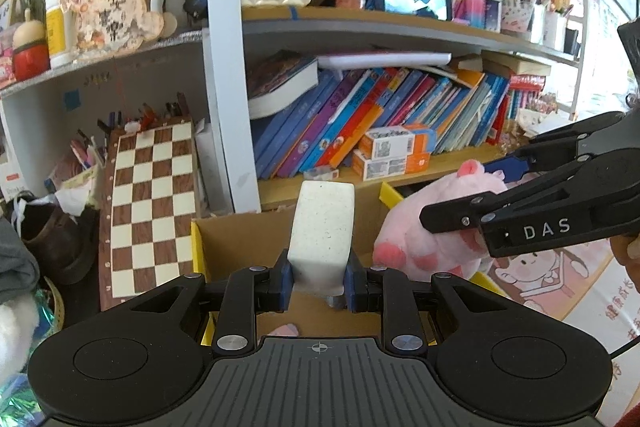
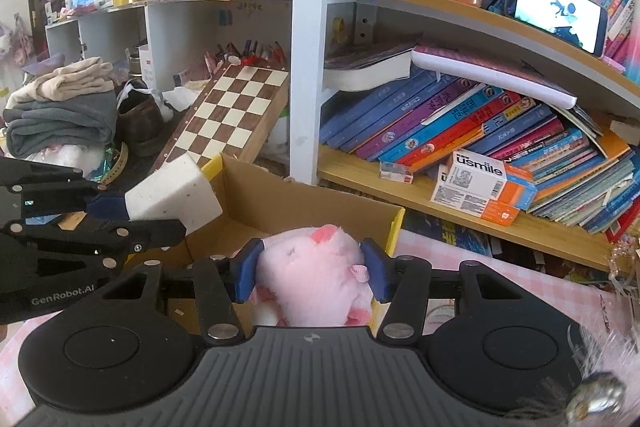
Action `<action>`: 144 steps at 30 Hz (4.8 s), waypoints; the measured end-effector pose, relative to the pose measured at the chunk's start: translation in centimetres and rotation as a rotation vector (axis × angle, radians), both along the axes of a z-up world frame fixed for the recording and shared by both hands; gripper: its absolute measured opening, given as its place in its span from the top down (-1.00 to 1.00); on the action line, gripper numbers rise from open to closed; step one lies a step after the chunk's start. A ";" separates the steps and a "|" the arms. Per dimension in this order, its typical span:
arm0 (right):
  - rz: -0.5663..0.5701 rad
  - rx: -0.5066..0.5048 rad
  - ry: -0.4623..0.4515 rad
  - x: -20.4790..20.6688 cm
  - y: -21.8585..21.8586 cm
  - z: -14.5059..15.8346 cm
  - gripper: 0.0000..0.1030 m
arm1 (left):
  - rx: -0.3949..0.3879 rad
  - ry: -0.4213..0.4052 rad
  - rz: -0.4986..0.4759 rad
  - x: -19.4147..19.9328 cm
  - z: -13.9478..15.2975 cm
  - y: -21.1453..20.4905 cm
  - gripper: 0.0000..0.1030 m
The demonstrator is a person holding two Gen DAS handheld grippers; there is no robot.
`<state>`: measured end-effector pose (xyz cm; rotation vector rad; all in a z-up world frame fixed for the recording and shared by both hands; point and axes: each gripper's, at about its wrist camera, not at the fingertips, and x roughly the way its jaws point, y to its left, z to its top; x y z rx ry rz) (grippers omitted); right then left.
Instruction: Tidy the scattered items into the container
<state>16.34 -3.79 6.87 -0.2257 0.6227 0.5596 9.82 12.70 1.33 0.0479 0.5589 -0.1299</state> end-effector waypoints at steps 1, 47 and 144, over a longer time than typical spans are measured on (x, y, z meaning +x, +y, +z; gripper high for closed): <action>0.001 -0.001 0.005 0.3 0.1 -0.2 0.02 | -0.002 0.008 0.003 0.2 -0.2 0.1 0.55; 0.054 -0.094 0.237 5.4 3.1 -8.5 0.01 | -0.042 0.224 0.028 4.5 -7.2 1.5 0.40; -0.219 0.007 0.173 -6.2 -11.0 -6.2 -0.95 | 0.064 0.200 0.121 -5.7 -3.5 -7.1 -0.90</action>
